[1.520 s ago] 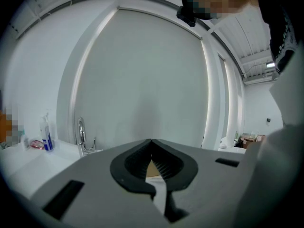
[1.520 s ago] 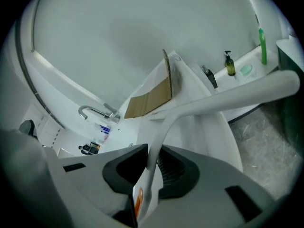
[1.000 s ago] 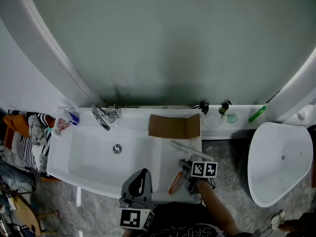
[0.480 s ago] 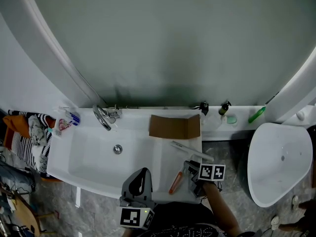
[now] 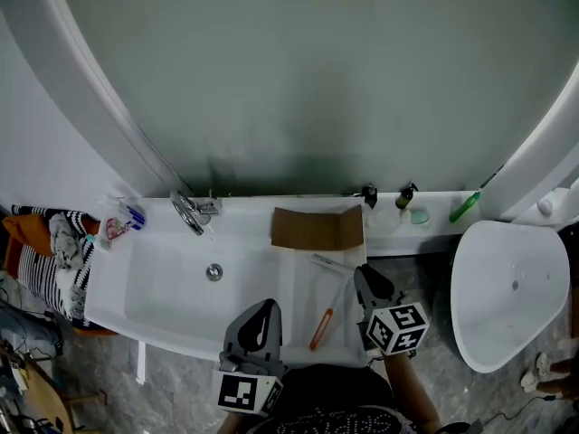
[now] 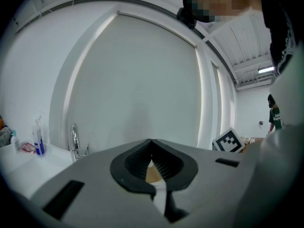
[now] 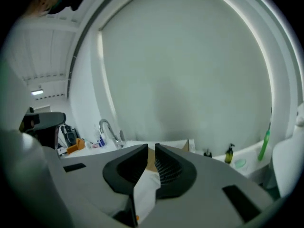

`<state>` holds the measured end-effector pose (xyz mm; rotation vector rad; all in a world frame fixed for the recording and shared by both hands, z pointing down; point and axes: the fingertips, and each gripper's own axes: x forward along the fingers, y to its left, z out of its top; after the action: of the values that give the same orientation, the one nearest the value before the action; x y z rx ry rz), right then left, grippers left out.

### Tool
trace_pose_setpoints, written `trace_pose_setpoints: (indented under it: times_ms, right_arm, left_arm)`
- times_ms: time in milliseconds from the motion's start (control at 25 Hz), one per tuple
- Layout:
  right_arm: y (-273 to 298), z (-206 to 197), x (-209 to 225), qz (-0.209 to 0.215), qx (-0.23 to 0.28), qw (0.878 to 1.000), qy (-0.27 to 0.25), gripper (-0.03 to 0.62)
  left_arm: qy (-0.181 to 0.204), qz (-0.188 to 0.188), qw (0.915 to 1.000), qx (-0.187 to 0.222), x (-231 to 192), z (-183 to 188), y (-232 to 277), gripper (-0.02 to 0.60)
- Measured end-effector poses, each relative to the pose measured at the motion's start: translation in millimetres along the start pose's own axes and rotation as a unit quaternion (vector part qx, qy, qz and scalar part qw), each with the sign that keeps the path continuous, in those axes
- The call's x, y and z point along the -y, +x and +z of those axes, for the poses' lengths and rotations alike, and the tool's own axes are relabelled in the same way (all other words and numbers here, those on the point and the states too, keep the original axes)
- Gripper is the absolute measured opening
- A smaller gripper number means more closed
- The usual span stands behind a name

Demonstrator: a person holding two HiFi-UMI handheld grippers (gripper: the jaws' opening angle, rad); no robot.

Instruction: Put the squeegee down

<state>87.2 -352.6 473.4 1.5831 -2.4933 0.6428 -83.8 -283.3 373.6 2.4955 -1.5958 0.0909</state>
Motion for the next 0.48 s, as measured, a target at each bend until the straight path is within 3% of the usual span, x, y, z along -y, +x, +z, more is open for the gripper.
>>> trace_pose_setpoints:
  times_ms: [120, 280, 480]
  right_arm:
    - [-24.2, 36.1, -18.3, 0.002, 0.05, 0.997, -0.057, 0.048]
    - [-57.0, 73.3, -38.7, 0.007, 0.104, 0.993, -0.056, 0.037]
    - [-84.0, 71.1, -59.1, 0.006, 0.114, 0.991, -0.068, 0.031]
  left_arm:
    - [-0.003, -0.01, 0.9999, 0.008, 1.3, 4.4, -5.9, 0.005]
    - [-0.004, -0.028, 0.9995, 0.017, 4.6, 15.1, -16.6, 0.005]
    - [0.003, -0.068, 0.9969, 0.038, 5.4, 26.6, -31.0, 0.005]
